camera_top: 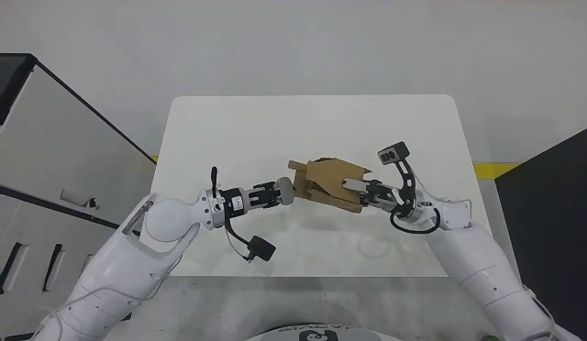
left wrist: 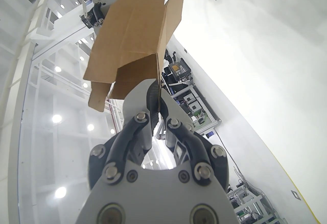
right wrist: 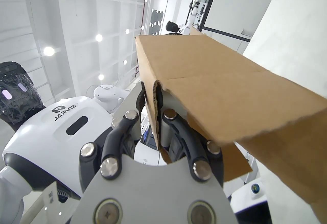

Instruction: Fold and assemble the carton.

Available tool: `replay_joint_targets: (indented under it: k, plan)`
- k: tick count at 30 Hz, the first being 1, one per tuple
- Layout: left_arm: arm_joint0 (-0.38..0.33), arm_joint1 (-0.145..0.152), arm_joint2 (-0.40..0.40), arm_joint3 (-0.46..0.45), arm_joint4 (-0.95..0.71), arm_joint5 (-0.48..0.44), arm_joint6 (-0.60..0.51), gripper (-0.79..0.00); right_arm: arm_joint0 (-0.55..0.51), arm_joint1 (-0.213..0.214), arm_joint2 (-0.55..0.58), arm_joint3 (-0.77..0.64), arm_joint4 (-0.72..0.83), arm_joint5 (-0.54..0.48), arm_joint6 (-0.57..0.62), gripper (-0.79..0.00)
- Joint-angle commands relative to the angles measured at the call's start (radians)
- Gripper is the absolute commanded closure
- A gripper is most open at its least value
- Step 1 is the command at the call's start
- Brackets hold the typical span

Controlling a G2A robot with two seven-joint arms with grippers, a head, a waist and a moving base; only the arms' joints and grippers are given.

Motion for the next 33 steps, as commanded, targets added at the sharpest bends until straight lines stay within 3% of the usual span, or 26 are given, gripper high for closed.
replay_joint_targets:
  k: [1,4,5,6,7,27,33]
  plan:
    - [0.001,0.0,-0.001,0.001,0.002,-0.003,0.001,0.0,-0.002,-0.001,0.003,-0.002,0.001,-0.006,-0.002,0.0]
    - [0.002,0.0,-0.002,0.0,0.003,-0.003,0.004,0.0,-0.006,-0.002,0.007,-0.004,-0.001,-0.008,-0.001,0.0]
    - [0.001,0.0,-0.002,0.0,0.003,-0.001,0.005,-0.126,-0.006,-0.002,0.008,-0.005,-0.002,-0.008,0.0,0.0]
    - [0.001,0.0,-0.002,0.0,0.002,-0.001,0.006,-0.36,-0.007,-0.003,0.009,-0.005,-0.003,-0.007,0.0,0.0]
    - [0.001,0.0,-0.002,0.001,0.003,-0.001,0.008,-0.785,-0.008,-0.003,0.011,-0.005,-0.006,-0.004,0.001,0.0]
    - [0.011,0.012,-0.094,-0.009,0.028,-0.036,-0.058,-0.785,-0.029,-0.002,0.05,0.0,-0.04,0.005,-0.051,0.0]
    - [0.005,0.024,-0.09,-0.032,0.028,0.122,0.037,-0.785,-0.043,-0.001,0.064,-0.025,-0.071,0.042,-0.105,0.0]
